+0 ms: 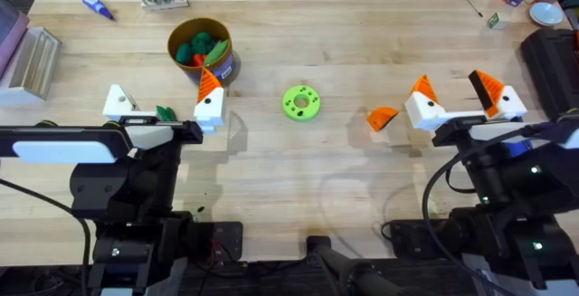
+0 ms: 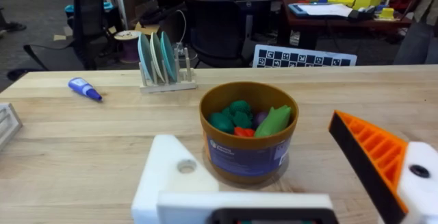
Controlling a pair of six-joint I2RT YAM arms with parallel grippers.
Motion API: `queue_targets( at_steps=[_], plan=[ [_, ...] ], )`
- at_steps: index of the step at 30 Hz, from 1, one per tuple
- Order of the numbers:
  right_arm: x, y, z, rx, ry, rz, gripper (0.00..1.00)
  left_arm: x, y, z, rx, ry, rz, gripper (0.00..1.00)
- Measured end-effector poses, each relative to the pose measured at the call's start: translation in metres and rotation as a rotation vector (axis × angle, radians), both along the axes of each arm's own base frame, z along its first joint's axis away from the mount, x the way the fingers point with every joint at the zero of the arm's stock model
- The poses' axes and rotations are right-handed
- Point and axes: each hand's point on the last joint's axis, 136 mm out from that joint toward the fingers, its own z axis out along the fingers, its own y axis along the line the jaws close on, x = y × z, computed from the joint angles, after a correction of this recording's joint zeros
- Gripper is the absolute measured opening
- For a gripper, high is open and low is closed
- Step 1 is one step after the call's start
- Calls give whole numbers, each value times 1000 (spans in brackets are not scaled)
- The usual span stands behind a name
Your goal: Pick up the gripper from the table and insert it into the empty holder that is missing its gripper. Then pick up a screw, insert it into the mounting hole, and use the screwdriver to tighten it. Finally, clean up the table by picking up the vegetable and placing it into the bucket.
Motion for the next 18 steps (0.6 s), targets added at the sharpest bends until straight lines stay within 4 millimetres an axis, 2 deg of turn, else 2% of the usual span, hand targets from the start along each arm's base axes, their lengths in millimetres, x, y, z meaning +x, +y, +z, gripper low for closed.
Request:
queue_targets(
  at_steps=[9, 13, 15, 18],
  plan=[
    [0, 0, 1, 0, -4, 0, 951, 0, 1, -1, 2, 3, 7, 985],
    [0, 0, 12, 7, -39, -1, 951, -3, 9, -6, -77, 51, 57, 986],
    [-3, -1, 9, 9, 10, -8, 952, -7, 14, 1, -125, 75, 91, 985],
    [-12, -4, 5, 9, 131, -25, 952, -18, 23, 26, -166, 100, 143, 985]
  ],
)
